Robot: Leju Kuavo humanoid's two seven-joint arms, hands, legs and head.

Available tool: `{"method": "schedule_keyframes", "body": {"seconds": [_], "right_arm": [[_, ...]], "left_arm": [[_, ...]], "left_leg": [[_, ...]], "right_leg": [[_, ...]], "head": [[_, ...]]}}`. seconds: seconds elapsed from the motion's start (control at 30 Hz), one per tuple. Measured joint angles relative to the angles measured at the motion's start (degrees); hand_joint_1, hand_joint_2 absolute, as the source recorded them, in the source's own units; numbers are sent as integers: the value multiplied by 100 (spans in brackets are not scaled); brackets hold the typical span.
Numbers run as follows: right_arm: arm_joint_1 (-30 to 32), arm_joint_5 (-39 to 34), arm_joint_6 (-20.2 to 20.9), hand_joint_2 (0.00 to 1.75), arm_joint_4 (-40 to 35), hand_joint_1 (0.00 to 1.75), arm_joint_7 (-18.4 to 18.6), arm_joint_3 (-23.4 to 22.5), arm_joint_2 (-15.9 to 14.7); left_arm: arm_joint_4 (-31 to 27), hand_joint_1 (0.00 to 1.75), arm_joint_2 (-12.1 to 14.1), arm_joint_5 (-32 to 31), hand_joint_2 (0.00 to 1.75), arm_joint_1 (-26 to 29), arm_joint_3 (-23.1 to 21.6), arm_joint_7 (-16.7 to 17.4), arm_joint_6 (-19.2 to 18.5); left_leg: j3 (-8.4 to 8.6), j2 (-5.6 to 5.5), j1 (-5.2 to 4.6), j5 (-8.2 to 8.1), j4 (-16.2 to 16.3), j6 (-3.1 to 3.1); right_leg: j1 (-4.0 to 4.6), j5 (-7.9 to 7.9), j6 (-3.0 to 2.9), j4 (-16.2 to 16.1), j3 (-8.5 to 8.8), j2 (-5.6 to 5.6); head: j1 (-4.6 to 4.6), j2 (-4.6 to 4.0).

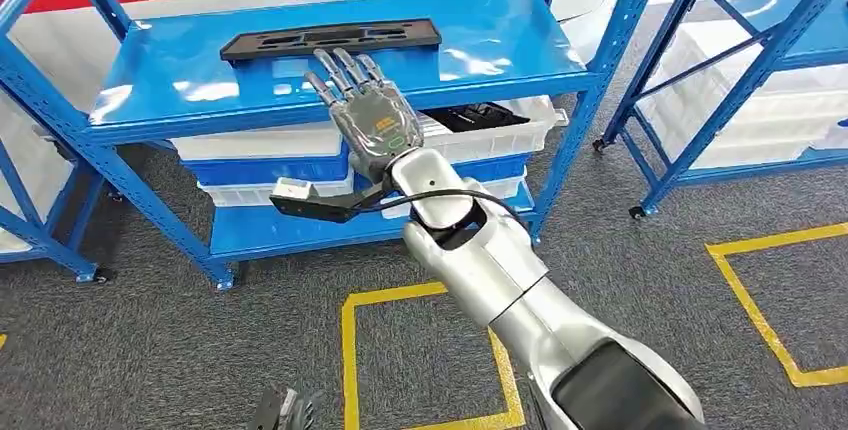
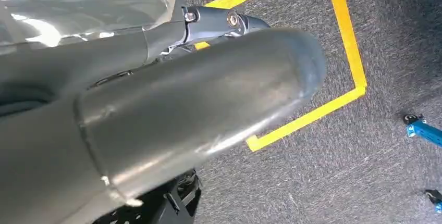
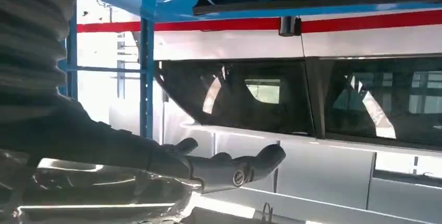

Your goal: Take the parts from the cabinet and place them on the table.

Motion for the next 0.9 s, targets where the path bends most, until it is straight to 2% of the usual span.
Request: {"method": "schedule_keyframes", "body": {"seconds": [0.03,0.07,0.1,0.17,0.2,0.23,0.27,0.33,0.37,0.4,0.43,0.47,0.5,0.57,0.6,0.63,0.67,0.7,0.73,0.77,0.8,0.87,0.9], "right_arm": [[-9,-29,-20,175,-2,0,-29,-15,18],[-10,-88,-81,175,9,0,-63,-52,2],[-35,-140,-142,175,9,0,-85,-79,2],[-45,-250,-219,175,9,0,-94,-147,-28],[-32,-295,-234,175,13,0,-101,-183,-65],[-23,-334,-258,175,20,0,-114,-218,-87],[-22,-392,-271,175,20,0,-131,-254,-116],[-33,-524,-323,175,17,0,-162,-330,-144],[-36,-602,-365,175,17,0,-173,-376,-168],[-45,-671,-415,175,17,0,-184,-422,-219],[-51,-711,-440,175,2,0,-197,-442,-210],[-30,-783,-466,175,2,0,-212,-485,-245],[-24,-848,-498,175,2,0,-227,-537,-271],[-28,-936,-542,175,-31,0,-258,-586,-273],[-34,-975,-580,175,-48,0,-269,-610,-284],[-33,-1019,-610,175,-66,0,-273,-634,-284],[-23,-1080,-619,175,-66,0,-276,-658,-289],[5,-1122,-625,175,-68,0,-287,-671,-302],[36,-1176,-636,175,-79,0,-302,-680,-321],[58,-1227,-652,175,-87,0,-330,-697,-330],[67,-1266,-669,175,-98,0,-352,-713,-330],[55,-1360,-702,175,-131,0,-394,-734,-332],[56,-1440,-723,175,-138,0,-418,-760,-343]], "left_arm": [[-11,0,0,7,0,-7,0,-18,20],[-13,0,0,48,0,-16,2,-42,44],[-13,0,2,79,0,-28,5,-53,59],[-13,0,2,149,0,-27,9,-88,83],[-13,0,2,177,0,-17,15,-109,94],[-13,0,2,210,0,-9,28,-135,111],[-13,0,2,243,0,2,55,-193,118],[-13,0,2,356,0,7,103,-382,192],[-13,0,0,416,0,8,127,-532,256],[-15,0,7,461,0,1,164,-677,315],[-18,0,7,483,0,2,204,-746,352],[-42,0,7,542,0,17,236,-800,374],[-96,0,7,605,0,45,260,-824,400],[-234,0,7,719,0,72,304,-846,426],[-317,0,7,776,0,74,326,-857,439],[-420,0,7,864,0,93,365,-859,457],[-557,0,7,989,0,142,394,-859,477],[-678,0,7,1082,0,212,396,-859,483],[-810,0,7,1169,0,277,404,-859,492],[-918,0,7,1246,0,325,429,-859,501],[-1021,0,7,1299,0,356,466,-859,514],[-1211,0,9,1404,0,381,536,-859,522],[-1304,0,26,1497,0,394,562,-859,514]], "left_leg": [[116,9,14,71,-150,71],[192,58,66,140,-281,96],[198,57,77,163,-309,124],[186,60,82,161,-310,126],[187,60,84,150,-307,113],[191,58,89,132,-304,97],[213,55,106,105,-301,65],[275,52,157,4,-249,-38],[282,55,173,-72,-182,-101],[217,53,115,-147,-108,-174],[190,53,130,-168,-53,-182],[200,64,141,-172,-63,-191],[202,72,149,-179,-77,-196],[204,77,189,-281,12,-244],[54,32,196,-372,291,-262],[-231,3,195,-519,760,-282],[-595,-8,195,-675,1317,-298],[-902,-9,195,-737,1715,-296],[-1146,-11,192,-687,1928,-274],[-1237,-13,186,-482,1852,-237],[-1206,-26,169,-164,1553,-182],[-906,-54,86,587,507,5],[-810,-81,51,615,336,97]], "right_leg": [[39,3,16,-31,19,4],[33,-53,-4,63,-59,4],[36,-146,-27,309,-203,12],[22,-401,-63,1248,-736,13],[12,-438,-41,1627,-988,13],[-2,-383,-4,1765,-1140,13],[-29,-200,68,1587,-1150,11],[-88,326,231,670,-836,-9],[-116,495,286,238,-703,-62],[-48,380,250,233,-586,-64],[-72,350,120,224,-621,-34],[-52,324,80,234,-647,-14],[-41,303,48,255,-654,14],[-67,265,-46,246,-603,71],[-67,241,-81,246,-573,71],[-60,219,-113,245,-551,75],[-44,191,-151,246,-525,88],[-31,165,-183,246,-499,105],[-13,132,-202,246,-468,129],[-1,110,-211,245,-428,155],[16,74,-209,242,-379,176],[46,15,-208,230,-263,207],[43,-11,-205,211,-238,216]], "head": [[2,0],[18,0],[15,0],[22,0],[20,0],[29,0],[22,0],[24,0],[29,0],[59,0],[37,0],[7,0],[18,0],[2,0],[-4,0],[-8,0],[-11,0],[-8,0],[-6,0],[-9,0],[-6,0],[-6,0],[2,0]]}}
